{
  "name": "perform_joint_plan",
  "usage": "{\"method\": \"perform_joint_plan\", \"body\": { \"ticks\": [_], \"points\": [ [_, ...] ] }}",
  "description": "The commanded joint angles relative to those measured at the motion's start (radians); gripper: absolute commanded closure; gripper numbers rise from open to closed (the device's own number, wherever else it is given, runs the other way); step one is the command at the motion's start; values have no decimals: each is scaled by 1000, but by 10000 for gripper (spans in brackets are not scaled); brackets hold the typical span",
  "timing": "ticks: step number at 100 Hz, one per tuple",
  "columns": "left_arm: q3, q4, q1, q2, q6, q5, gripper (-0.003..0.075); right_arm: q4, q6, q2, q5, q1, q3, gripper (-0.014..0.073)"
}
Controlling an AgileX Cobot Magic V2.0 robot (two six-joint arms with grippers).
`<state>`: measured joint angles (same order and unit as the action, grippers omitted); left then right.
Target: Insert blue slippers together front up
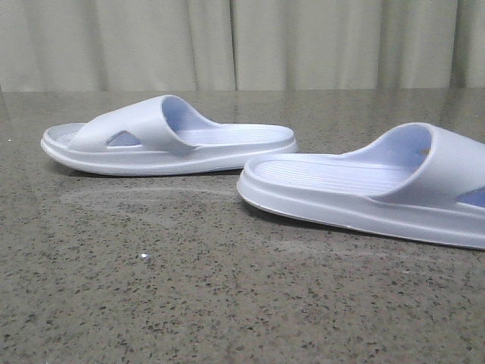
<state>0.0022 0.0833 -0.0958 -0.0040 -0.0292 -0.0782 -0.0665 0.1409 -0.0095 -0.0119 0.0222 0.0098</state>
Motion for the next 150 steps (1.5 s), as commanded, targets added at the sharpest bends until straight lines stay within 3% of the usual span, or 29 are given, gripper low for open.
{"method": "perform_joint_plan", "body": {
  "ticks": [1, 35, 50, 67, 84, 95, 107, 116, 133, 150],
  "points": [
    [9, 7, 0, -30, 2, 78, 705, 0, 8, -20, -83, 7, 20, 675],
    [9, 7, 0, -30, 2, 86, 705, -1, 8, -20, -130, 7, 20, 675],
    [9, 23, 0, -30, 2, 150, 705, -43, 6, -20, -150, 7, 20, 675],
    [9, 284, 0, -30, 2, 161, 705, -231, 6, -20, -150, 7, 20, 675],
    [9, 635, 0, -30, 2, 157, 705, -410, 6, -20, -150, 7, 20, 675],
    [-6, 767, 0, -30, 2, 143, 705, -539, 6, -20, -131, 7, 8, 673],
    [-68, 735, 0, -21, 2, 47, 705, -566, 6, 0, -27, 7, -48, 672],
    [-154, 617, 0, 28, 2, -19, 705, -536, 6, 66, 21, 7, -117, 671],
    [-371, 257, 0, 261, 2, -215, 705, -452, 6, 360, 170, 7, -302, 671],
    [-542, 208, 0, 502, 2, -375, 705, -432, 6, 660, 340, 7, -488, 672]
  ]
}}
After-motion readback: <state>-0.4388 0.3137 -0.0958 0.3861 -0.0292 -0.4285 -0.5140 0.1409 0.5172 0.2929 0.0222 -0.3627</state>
